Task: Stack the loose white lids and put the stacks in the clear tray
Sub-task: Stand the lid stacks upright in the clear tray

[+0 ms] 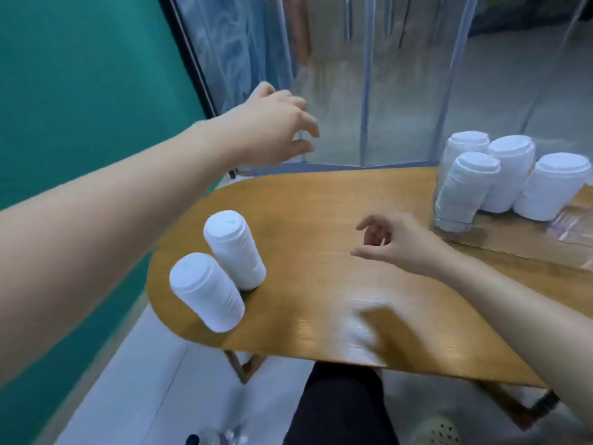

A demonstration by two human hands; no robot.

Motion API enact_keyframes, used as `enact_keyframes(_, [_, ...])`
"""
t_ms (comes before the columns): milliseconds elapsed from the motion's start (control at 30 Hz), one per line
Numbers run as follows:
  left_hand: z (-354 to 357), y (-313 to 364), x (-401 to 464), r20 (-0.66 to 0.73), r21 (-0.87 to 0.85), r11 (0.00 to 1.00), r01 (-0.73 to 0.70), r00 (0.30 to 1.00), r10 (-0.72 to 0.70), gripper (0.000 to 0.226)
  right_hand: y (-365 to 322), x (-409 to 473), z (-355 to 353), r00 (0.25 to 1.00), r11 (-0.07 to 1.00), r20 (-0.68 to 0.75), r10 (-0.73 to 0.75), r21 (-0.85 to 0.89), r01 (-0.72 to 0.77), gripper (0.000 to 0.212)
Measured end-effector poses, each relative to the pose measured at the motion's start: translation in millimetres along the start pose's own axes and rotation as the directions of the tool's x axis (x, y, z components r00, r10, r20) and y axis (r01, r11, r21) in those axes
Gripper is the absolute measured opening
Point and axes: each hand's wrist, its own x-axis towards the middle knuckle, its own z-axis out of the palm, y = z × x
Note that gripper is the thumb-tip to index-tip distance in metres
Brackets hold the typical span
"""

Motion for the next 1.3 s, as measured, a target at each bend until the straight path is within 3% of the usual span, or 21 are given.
enact_keyframes(167, [32.1, -36.0, -99.9, 0.189, -0.042, 0.987, 0.158, 0.971, -0.148, 0.045, -31.1, 19.7, 90.8, 0.993, 0.998, 0.111, -0.041, 0.057, 0.035, 0.045])
enact_keyframes(300, [63.9, -53.2, -145.2, 0.344, -0.111, 0.955, 0.275, 0.912, -0.223, 0.057, -44.6, 36.5, 150.1, 0.985, 0.999, 0.166, -0.039, 0.005, 0.039, 0.072])
enact_keyframes(400, [82.4, -57.3, -158.4, 0.358, -0.173, 0.932, 0.319, 0.902, -0.242, 0.062, -41.3, 51.8, 181.0, 0.985, 1.000, 0.171, -0.008, -0.010, 0.010, 0.094])
enact_keyframes(633, [111.0, -62.1, -150.9, 0.398, -0.297, 0.883, 0.364, 0.888, -0.232, 0.071, -16.2, 78.5, 212.6, 0.988, 0.996, 0.143, 0.060, -0.076, -0.049, 0.113])
enact_keyframes(900, [132.7, -68.7, -147.4, 0.394, -0.296, 0.887, 0.354, 0.891, -0.224, 0.070, -1.7, 105.4, 236.0, 0.989, 0.962, 0.136, -0.057, -0.257, 0.091, 0.105])
enact_keyframes(1100, [144.6, -74.8, -145.6, 0.387, -0.331, 0.870, 0.365, 0.893, -0.228, 0.078, -14.6, 115.0, 244.9, 0.983, 0.982, 0.142, -0.117, -0.134, 0.136, 0.079])
enact_keyframes(1300, [144.5, -74.5, -145.0, 0.375, -0.367, 0.855, 0.366, 0.900, -0.223, 0.079, -15.5, 116.9, 245.9, 0.983, 0.986, 0.115, -0.144, -0.072, 0.153, 0.076])
